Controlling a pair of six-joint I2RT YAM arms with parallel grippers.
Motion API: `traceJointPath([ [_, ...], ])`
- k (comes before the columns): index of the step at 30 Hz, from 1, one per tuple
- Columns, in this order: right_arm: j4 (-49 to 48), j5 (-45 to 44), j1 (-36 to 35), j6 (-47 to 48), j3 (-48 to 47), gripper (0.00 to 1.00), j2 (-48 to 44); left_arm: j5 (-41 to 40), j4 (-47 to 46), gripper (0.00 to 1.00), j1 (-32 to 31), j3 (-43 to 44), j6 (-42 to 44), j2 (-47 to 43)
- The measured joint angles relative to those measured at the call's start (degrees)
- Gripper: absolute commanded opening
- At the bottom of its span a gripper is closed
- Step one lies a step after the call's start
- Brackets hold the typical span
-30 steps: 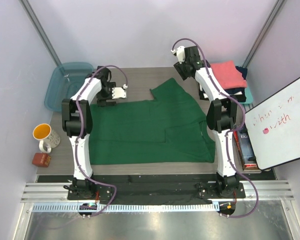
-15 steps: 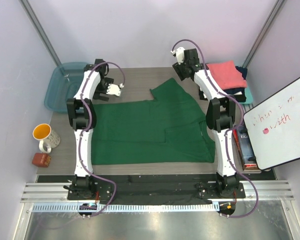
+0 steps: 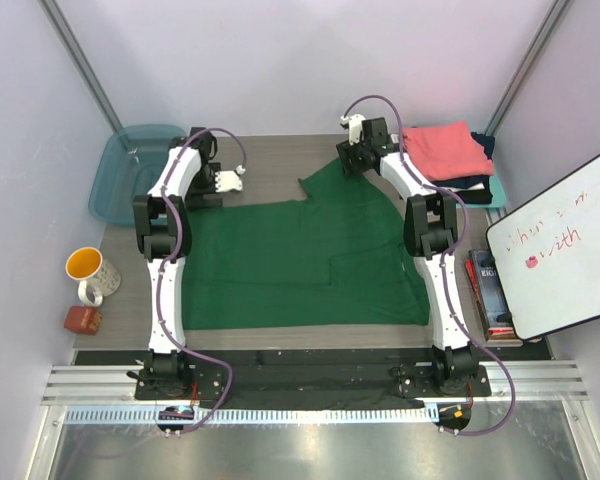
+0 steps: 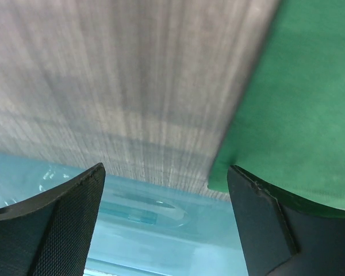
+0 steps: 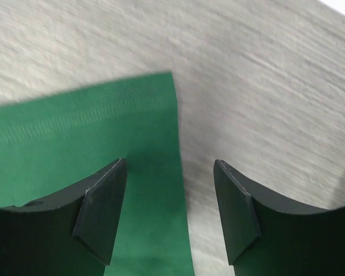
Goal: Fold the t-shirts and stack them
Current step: Grap the side of the flattened tshirt furthest away from the robot with both arms
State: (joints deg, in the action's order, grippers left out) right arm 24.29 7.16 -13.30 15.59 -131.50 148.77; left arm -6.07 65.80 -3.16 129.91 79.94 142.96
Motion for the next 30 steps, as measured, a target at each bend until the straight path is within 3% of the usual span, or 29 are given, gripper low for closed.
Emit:
traceJointPath([
  [10, -6.38, 1.53, 0.04, -4.98, -2.1, 0.7, 3.28, -0.24, -2.34, 0.86, -0.2, 0.04, -6.45, 0.0],
  [19, -9.14, 3.98, 0.04, -6.1, -2.6, 0.57, 4.44, -0.85, -2.4, 0.86, -0.59, 0.04, -8.07, 0.0],
  [22, -9.4, 4.59, 0.04, -6.16, -2.89, 0.46, 4.68, -1.01, -2.36, 0.85, -0.72, 0.04, -8.61, 0.0],
  [26, -9.16, 5.4, -0.09, -6.49, -2.95, 0.19, 4.68, -1.03, -2.36, 0.85, -0.87, 0.04, -9.14, 0.0],
  [28, -9.01, 5.62, -0.13, -6.54, -2.95, 0.12, 4.68, -1.03, -2.36, 0.85, -0.96, 0.04, -9.27, 0.0],
  [29, -8.92, 5.68, -0.15, -6.6, -2.95, 0.01, 4.68, -1.03, -2.36, 0.84, -0.96, 0.04, -9.29, 0.0],
  [30, -8.85, 5.7, -0.17, -6.71, -2.95, 0.01, 4.68, -1.03, -2.38, 0.83, -0.96, 0.04, -9.4, 0.0],
])
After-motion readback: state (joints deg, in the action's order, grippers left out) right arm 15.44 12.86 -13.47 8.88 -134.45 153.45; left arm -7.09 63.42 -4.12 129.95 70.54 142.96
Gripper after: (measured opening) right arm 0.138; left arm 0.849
